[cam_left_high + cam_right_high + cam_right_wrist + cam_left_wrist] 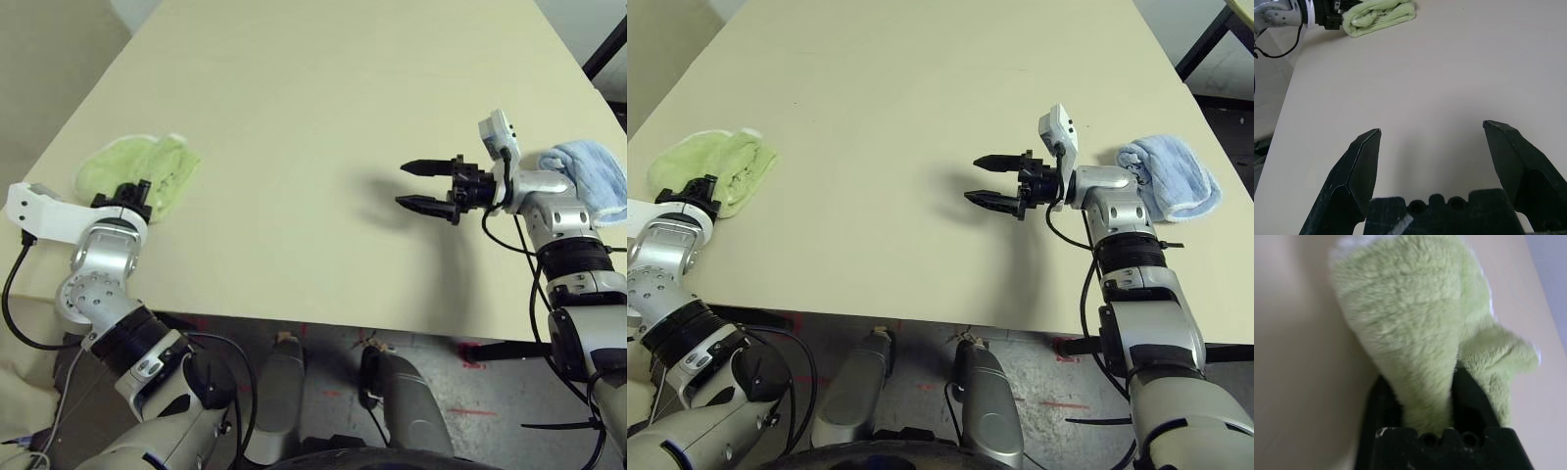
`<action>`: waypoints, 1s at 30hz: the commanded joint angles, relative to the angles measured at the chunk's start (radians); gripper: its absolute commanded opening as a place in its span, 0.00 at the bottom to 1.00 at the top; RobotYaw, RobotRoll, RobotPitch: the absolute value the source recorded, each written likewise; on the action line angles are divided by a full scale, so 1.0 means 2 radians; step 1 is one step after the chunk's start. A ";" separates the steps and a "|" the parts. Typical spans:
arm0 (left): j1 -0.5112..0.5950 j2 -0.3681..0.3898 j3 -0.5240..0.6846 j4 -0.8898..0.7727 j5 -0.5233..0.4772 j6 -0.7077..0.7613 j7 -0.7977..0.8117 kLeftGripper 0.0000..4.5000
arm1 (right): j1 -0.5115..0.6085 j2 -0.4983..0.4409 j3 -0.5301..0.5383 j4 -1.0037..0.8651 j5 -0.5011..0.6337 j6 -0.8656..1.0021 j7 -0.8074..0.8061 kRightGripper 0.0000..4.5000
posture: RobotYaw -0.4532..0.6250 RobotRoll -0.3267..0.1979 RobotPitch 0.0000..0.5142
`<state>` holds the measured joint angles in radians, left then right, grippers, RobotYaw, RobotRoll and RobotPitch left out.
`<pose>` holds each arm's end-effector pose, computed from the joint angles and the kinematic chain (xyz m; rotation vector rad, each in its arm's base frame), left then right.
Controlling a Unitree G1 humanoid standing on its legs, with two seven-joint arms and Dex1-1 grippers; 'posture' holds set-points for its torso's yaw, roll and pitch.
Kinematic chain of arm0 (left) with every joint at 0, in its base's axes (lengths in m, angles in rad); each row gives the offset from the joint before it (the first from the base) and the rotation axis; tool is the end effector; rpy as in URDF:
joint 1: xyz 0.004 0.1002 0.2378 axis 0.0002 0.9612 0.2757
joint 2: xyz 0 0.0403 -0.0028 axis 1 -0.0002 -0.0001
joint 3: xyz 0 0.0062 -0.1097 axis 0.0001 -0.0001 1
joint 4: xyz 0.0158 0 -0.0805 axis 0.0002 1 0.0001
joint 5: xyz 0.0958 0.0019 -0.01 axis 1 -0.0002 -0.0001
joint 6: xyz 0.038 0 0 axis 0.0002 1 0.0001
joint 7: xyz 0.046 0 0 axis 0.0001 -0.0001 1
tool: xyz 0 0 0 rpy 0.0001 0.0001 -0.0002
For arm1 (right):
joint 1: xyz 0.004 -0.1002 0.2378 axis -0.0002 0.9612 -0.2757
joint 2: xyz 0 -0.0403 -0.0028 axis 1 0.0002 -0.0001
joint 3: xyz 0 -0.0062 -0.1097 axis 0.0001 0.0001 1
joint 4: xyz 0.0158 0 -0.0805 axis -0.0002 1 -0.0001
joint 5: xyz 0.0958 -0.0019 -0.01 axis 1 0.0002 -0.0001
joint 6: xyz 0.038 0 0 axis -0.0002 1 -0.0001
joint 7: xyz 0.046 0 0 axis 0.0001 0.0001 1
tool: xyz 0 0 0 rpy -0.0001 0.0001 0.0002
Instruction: Fold the towel and set it aside.
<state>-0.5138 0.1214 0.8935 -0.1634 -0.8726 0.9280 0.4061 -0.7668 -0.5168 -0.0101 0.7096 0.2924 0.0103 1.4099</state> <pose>0.2329 0.2675 0.1466 -0.9169 0.0791 0.3864 0.3293 -0.2521 0.1481 -0.1905 0.0321 1.2612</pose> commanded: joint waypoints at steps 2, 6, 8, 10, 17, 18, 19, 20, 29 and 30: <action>0.033 0.038 -0.013 -0.014 -0.054 0.057 -0.010 0.80 | 0.009 0.000 0.000 -0.004 -0.003 -0.007 -0.002 1.00 | 0.68 0.62 0.34; 0.059 0.074 -0.005 -0.011 -0.130 0.118 -0.008 0.99 | 0.007 0.002 0.001 0.000 -0.004 -0.010 -0.004 1.00 | 0.69 0.62 0.34; 0.079 0.098 -0.002 -0.009 -0.172 0.152 -0.005 0.99 | 0.006 0.003 0.001 0.002 -0.004 -0.012 -0.004 1.00 | 0.69 0.62 0.34; 0.103 0.126 0.002 -0.004 -0.220 0.180 -0.003 0.99 | 0.005 0.003 0.000 0.005 -0.005 -0.013 -0.004 1.00 | 0.69 0.62 0.35; 0.227 0.295 -0.038 -0.019 -0.374 0.258 -0.129 0.99 | -0.011 0.002 -0.015 0.021 -0.001 0.005 -0.032 1.00 | 0.71 0.62 0.35; 0.241 0.319 -0.043 -0.030 -0.371 0.261 -0.165 0.99 | -0.015 0.003 -0.019 0.024 0.001 0.012 -0.042 1.00 | 0.71 0.62 0.35; 0.252 0.339 -0.046 -0.040 -0.366 0.260 -0.197 0.99 | -0.019 0.003 -0.024 0.026 0.003 0.018 -0.054 1.00 | 0.71 0.62 0.35; 0.260 0.354 -0.049 -0.047 -0.362 0.255 -0.224 0.99 | -0.022 0.003 -0.029 0.029 0.005 0.023 -0.065 1.00 | 0.71 0.62 0.35; 0.179 0.398 -0.093 -0.042 -0.153 0.013 -0.425 0.99 | -0.041 -0.003 -0.129 0.056 0.023 -0.013 -0.246 1.00 | 0.69 0.62 0.34; 0.165 0.394 -0.107 -0.028 -0.118 -0.023 -0.431 0.99 | -0.041 -0.005 -0.138 0.059 0.021 -0.026 -0.267 1.00 | 0.67 0.62 0.34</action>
<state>-0.1778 0.9210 0.7232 -0.2592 -1.2180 0.9847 -0.4279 -0.8490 -0.5106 -0.2476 0.8010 0.3286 0.0010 0.9388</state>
